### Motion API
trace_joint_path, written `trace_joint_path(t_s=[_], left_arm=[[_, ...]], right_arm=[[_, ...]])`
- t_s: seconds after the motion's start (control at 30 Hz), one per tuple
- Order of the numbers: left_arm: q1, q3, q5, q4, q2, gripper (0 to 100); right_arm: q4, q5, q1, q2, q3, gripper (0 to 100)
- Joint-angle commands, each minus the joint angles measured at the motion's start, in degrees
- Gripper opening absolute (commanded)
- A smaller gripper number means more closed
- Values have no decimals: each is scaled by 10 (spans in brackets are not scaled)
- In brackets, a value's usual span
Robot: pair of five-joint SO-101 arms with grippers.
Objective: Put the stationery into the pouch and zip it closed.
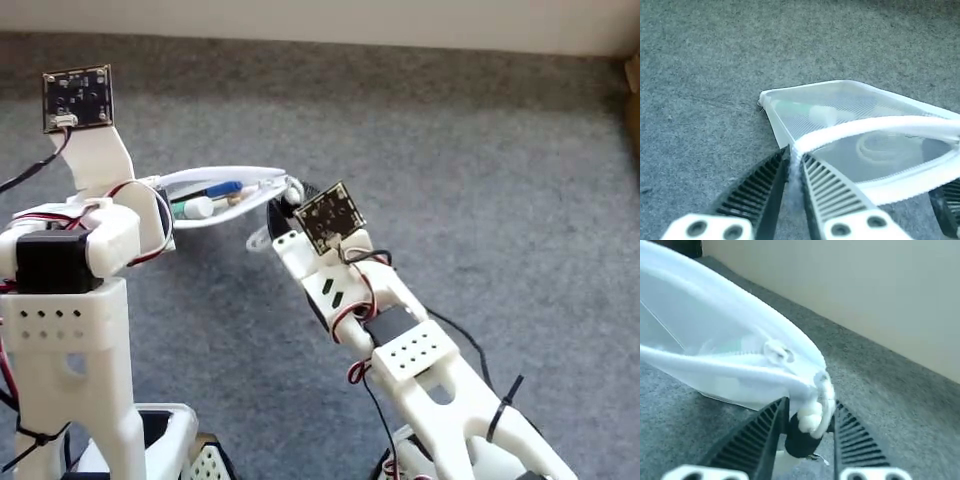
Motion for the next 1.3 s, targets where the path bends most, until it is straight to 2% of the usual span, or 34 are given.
trace_joint_path(t_s=[0.0, 0.3, 0.53, 0.73, 0.83, 1.1, 1.27], left_arm=[[-7, 1, -4, -11, -2, 7], [-7, 1, -4, -9, -2, 7], [-7, 1, -4, -9, -2, 7], [-7, 16, -5, -13, -2, 8], [-7, 16, -5, -13, -2, 10], [-28, 16, -4, -29, -2, 11], [-35, 17, -8, -46, -2, 37]], right_arm=[[-10, 8, 1, -34, -5, 139], [-10, 8, 1, -34, -1, 131], [-9, 11, 4, -35, 0, 62], [58, 16, 4, -40, -6, 7], [84, 48, 4, -52, -4, 5], [251, 53, 0, -200, -6, 5], [306, 64, -16, -220, -6, 5]])
